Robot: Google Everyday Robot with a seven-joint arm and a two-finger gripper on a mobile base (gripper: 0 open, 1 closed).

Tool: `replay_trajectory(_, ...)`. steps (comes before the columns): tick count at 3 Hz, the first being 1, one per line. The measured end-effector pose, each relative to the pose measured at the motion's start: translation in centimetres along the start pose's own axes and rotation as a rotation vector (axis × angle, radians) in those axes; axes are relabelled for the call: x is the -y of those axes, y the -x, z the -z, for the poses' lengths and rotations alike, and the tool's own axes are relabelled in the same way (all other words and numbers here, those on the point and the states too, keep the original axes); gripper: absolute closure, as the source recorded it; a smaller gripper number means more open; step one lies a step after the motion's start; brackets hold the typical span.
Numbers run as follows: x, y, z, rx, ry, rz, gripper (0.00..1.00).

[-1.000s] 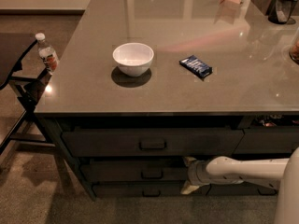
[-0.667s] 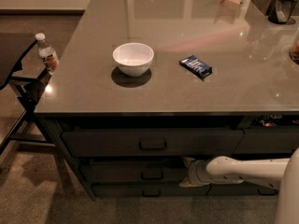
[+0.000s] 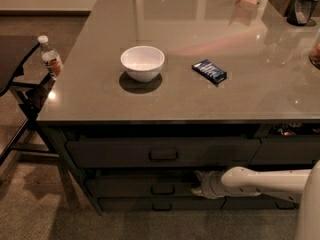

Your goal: Open middle drawer

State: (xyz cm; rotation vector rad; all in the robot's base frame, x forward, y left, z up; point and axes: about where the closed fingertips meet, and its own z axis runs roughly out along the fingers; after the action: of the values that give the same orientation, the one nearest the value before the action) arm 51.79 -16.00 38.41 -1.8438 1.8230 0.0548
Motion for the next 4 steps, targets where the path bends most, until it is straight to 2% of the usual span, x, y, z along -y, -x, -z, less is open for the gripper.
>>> replay_trajectory(1,0.3,0.3,0.6,0.000,0.000,0.000,1.00)
replay_trajectory(3,0.3,0.5,1.3,0.001,0.001,-0.002,1.00)
replay_trajectory(4,0.4,1.0,2.3,0.007,-0.024,0.007,0.95)
